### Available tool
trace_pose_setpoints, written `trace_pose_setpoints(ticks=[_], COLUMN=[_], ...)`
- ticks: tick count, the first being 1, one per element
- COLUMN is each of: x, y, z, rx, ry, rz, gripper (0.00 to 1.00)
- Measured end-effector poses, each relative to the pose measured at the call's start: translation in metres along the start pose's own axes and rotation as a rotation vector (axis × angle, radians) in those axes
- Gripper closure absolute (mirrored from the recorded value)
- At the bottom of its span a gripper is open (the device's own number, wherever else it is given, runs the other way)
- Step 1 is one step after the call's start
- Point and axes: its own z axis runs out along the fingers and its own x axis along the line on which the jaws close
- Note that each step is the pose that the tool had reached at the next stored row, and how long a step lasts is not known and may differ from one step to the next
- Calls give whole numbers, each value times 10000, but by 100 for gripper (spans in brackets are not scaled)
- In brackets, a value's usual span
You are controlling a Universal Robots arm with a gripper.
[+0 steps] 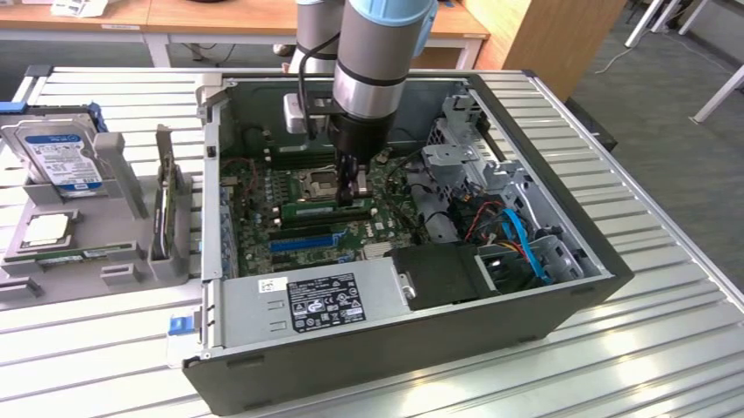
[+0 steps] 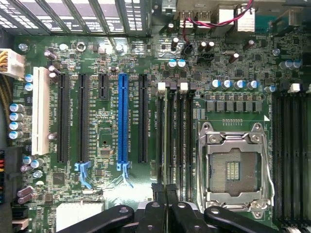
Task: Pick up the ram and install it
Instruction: 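Insert the ram into the slot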
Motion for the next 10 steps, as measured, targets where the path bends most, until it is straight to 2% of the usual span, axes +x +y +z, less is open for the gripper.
trace_pose_setpoints(ticks=[10], x=[9], y=[0], z=[-16], rx=[1], ry=[-10], rz=[2], gripper=[88])
